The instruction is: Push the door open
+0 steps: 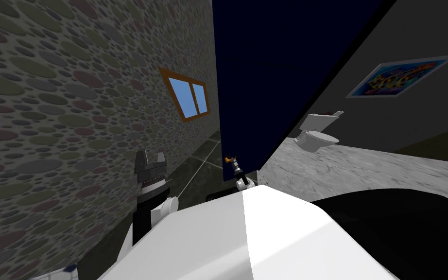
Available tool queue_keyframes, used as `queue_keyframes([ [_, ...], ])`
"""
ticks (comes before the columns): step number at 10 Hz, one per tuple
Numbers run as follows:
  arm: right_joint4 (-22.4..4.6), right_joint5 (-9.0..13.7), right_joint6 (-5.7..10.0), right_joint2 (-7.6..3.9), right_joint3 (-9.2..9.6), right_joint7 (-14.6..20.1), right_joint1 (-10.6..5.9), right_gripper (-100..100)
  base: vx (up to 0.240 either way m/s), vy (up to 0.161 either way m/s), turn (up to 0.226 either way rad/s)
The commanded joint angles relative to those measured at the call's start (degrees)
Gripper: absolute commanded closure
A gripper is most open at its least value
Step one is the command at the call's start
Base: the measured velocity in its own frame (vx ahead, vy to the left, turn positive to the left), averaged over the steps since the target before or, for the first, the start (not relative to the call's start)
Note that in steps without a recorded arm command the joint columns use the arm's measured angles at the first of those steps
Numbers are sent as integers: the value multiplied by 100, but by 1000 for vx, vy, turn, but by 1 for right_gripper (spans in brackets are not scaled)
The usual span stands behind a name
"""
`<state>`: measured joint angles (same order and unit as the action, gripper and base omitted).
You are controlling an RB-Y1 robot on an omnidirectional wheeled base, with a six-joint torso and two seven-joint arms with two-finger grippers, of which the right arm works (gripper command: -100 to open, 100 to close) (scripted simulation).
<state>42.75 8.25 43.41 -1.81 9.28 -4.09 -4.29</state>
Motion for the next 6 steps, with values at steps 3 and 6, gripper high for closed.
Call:
queue_keyframes([
  [3, -25, 99, 16, -93, -214, -66, -15, 100, 169, 110, -59],
  [6, -50, 198, 33, -112, -430, -133, -30, 100, 200, 114, -77],
])
